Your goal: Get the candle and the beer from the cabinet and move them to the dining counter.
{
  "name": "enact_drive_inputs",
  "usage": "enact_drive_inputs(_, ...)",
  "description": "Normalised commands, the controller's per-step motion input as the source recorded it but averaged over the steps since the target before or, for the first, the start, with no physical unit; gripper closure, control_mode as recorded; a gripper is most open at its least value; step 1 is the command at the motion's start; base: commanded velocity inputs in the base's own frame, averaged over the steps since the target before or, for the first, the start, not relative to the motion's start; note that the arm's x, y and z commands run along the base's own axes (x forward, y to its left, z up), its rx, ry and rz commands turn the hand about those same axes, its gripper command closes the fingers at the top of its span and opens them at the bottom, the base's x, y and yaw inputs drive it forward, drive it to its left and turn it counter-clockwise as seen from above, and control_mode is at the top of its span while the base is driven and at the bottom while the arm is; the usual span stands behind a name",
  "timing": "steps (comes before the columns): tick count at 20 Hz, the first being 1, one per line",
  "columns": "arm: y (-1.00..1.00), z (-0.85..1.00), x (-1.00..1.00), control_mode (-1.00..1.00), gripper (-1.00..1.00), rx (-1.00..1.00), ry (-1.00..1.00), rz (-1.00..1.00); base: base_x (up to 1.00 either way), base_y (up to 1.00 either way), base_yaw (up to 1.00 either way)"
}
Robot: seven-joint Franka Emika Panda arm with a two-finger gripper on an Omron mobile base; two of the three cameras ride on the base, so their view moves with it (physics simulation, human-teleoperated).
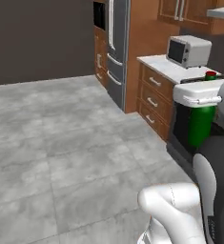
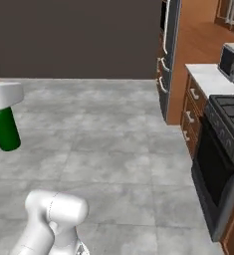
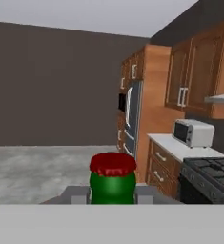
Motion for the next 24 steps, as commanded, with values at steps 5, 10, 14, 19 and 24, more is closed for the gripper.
enact_drive_inputs(5,0.00,0.00,0.00,1.00,1.00,0.00,0.00,0.00,0.02,0.06,0.98)
enact_drive_inputs(10,0.00,0.00,0.00,1.00,1.00,0.00,0.00,0.00,0.00,0.02,1.00)
enact_drive_inputs(14,0.00,0.00,0.00,1.00,1.00,0.00,0.00,0.00,0.00,0.01,1.00)
enact_drive_inputs(19,0.00,0.00,0.00,1.00,1.00,0.00,0.00,0.00,0.08,0.01,0.98)
enact_drive_inputs(24,0.00,0.00,0.00,1.00,1.00,0.00,0.00,0.00,0.57,-0.80,0.45)
